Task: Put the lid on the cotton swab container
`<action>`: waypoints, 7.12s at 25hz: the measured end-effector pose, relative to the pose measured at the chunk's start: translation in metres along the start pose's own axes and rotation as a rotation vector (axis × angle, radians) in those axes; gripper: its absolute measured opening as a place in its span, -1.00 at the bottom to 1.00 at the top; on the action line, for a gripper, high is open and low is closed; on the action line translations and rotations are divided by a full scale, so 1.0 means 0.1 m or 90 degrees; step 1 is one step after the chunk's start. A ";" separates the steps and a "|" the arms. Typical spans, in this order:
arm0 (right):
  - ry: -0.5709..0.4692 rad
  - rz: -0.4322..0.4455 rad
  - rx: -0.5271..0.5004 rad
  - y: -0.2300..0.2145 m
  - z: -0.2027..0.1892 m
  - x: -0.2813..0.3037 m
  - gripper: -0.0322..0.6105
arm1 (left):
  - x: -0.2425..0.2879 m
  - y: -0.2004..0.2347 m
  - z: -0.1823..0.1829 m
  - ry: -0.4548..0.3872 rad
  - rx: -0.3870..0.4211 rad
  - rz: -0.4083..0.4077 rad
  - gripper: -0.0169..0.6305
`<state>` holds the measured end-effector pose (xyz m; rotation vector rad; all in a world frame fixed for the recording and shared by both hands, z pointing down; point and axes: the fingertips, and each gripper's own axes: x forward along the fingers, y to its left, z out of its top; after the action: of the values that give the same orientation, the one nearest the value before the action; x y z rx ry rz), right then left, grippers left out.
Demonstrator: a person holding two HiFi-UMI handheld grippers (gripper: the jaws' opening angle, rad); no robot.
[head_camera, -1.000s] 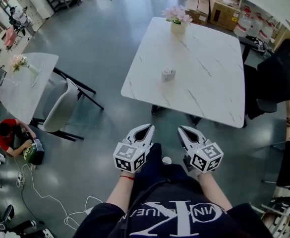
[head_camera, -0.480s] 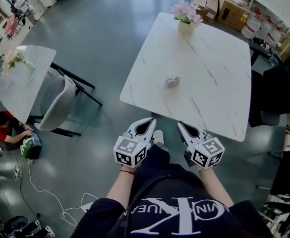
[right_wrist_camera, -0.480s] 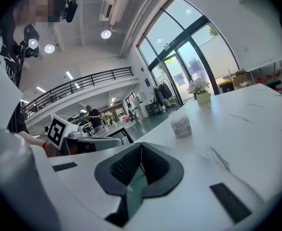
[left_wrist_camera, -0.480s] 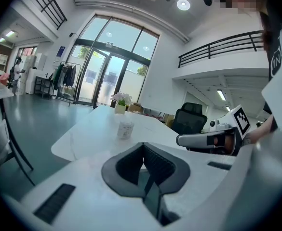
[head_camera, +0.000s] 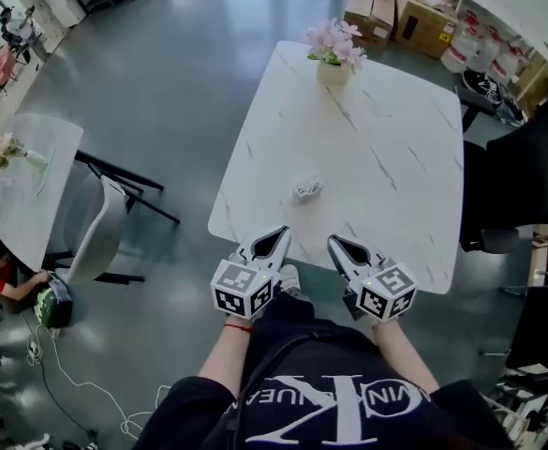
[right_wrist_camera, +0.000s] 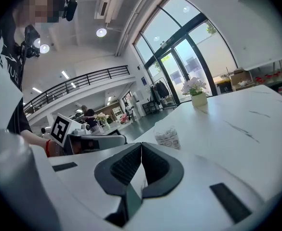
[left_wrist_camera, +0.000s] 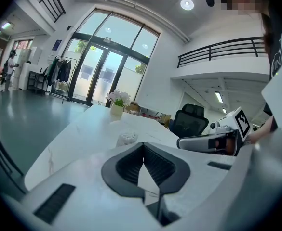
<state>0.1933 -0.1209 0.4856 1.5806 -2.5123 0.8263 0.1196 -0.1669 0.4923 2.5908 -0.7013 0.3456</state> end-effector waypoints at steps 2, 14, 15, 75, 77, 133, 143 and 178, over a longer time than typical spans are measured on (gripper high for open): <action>0.004 -0.006 0.002 -0.10 0.06 0.07 -0.89 | 0.12 0.08 0.06 0.003 -0.002 -0.006 -0.92; 0.015 -0.017 0.016 -0.54 0.40 0.61 -0.89 | 0.63 0.61 0.27 0.020 -0.016 -0.033 -0.92; 0.012 -0.013 0.021 -0.57 0.44 0.64 -0.89 | 0.64 0.64 0.27 0.020 -0.014 -0.034 -0.92; 0.255 0.487 -0.163 -0.55 0.67 1.29 -0.72 | 0.95 0.85 -0.21 0.072 -0.069 0.278 -0.78; 0.267 0.484 -0.174 -0.54 0.60 1.28 -0.75 | 0.95 0.85 -0.20 0.072 -0.070 0.278 -0.78; 0.294 0.401 -0.257 -0.52 0.37 1.29 -0.89 | 1.02 0.57 0.39 0.019 0.080 0.159 -0.88; 0.233 0.363 -0.181 -0.46 0.61 1.12 -0.89 | 1.01 0.38 0.63 0.014 0.115 0.115 -0.88; 0.126 0.224 -0.097 0.04 0.60 0.93 -0.89 | 0.54 0.37 0.63 0.036 0.178 -0.030 -0.88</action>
<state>0.1594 -0.2240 0.4624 0.9737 -2.6670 0.7564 0.1536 -0.2483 0.4680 2.8415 -0.6087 0.5338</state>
